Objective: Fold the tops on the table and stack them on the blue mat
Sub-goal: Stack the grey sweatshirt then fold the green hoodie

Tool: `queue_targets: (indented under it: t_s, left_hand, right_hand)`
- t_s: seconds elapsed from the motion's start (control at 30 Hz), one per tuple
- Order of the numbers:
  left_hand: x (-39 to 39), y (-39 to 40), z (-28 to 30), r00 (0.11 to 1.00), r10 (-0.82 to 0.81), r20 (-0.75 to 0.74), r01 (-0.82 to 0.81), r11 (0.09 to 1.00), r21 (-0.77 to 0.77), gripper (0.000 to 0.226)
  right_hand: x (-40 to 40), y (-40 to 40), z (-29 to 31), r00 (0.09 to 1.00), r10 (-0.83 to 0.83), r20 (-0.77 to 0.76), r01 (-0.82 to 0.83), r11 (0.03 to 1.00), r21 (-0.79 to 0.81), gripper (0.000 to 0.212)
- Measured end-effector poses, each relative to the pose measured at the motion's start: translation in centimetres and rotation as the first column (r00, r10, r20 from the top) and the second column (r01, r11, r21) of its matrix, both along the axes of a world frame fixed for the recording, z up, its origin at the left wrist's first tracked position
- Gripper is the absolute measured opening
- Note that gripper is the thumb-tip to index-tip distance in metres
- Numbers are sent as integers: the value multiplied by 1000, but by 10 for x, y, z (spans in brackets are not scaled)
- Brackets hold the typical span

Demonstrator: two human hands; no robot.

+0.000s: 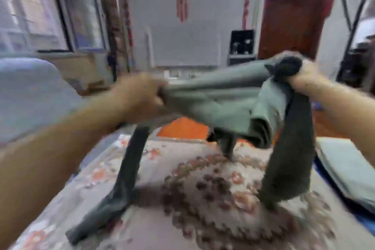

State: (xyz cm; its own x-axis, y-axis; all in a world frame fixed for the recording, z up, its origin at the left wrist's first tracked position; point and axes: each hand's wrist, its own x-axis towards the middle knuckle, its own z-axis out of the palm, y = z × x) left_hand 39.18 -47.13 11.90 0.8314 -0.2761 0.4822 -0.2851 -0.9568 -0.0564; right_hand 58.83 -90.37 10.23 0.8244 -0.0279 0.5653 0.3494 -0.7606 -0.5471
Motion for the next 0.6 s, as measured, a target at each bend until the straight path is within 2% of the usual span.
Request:
queue_targets:
  t_s: [0.03,0.07,0.1,0.13,0.17,0.2,0.23,0.27,0.3,0.33,0.37,0.43,0.47,0.5,0.53,0.6]
  left_hand:
    - [5,-18,-50,978,-10,-206,10,1000,-2,16]
    - [7,-35,-104,903,0,-429,4,1000,9,15]
    - [9,-49,-156,794,20,-608,15,998,53,18]
    - [10,-60,-203,675,37,-737,63,992,108,22]
    - [8,-70,-240,555,72,-829,112,981,160,25]
    - [8,-77,-264,447,115,-887,153,967,203,29]
    - [11,-81,-277,374,144,-916,174,959,222,33]
    - [17,-83,-281,336,138,-932,152,968,198,38]
    - [29,-81,-282,328,91,-940,102,986,131,43]
    - [43,-77,-282,359,19,-933,36,999,34,49]
    - [60,-73,-282,427,-47,-903,-41,997,-72,53]
    - [99,-60,-290,654,-73,-753,-133,969,-209,44]
    - [119,-54,-298,754,-28,-657,-132,972,-194,37]
    - [135,-48,-308,814,29,-579,-131,982,-136,37]
    - [150,-42,-320,831,97,-548,-151,987,-54,44]
    - [169,-33,-346,770,225,-597,-218,972,85,57]
  right_hand:
    - [-25,-3,-37,997,16,-75,-24,995,-96,26]
    - [-46,-7,-81,969,5,-248,-55,979,-197,29]
    - [-64,-10,-120,878,-62,-474,-122,929,-349,27]
    - [-84,-2,-155,747,-167,-643,-192,872,-450,19]
    - [-94,1,-186,663,-267,-699,-204,834,-512,27]
    - [-97,1,-218,640,-337,-691,-188,802,-566,48]
    - [-98,1,-243,637,-378,-672,-121,812,-571,68]
    - [-96,1,-265,665,-376,-646,-60,835,-547,77]
    - [-93,3,-281,699,-367,-614,-34,840,-541,74]
    - [-87,7,-293,744,-349,-569,-20,840,-542,67]
    - [-81,15,-299,802,-330,-497,-15,822,-569,61]
    - [-59,33,-303,910,-275,-310,34,795,-606,51]
    - [-43,40,-302,931,-264,-251,62,794,-604,48]
    - [-28,46,-300,939,-251,-235,61,794,-605,49]
    - [-10,50,-300,929,-248,-276,31,792,-609,53]
    - [16,50,-309,842,-287,-456,-93,756,-648,65]
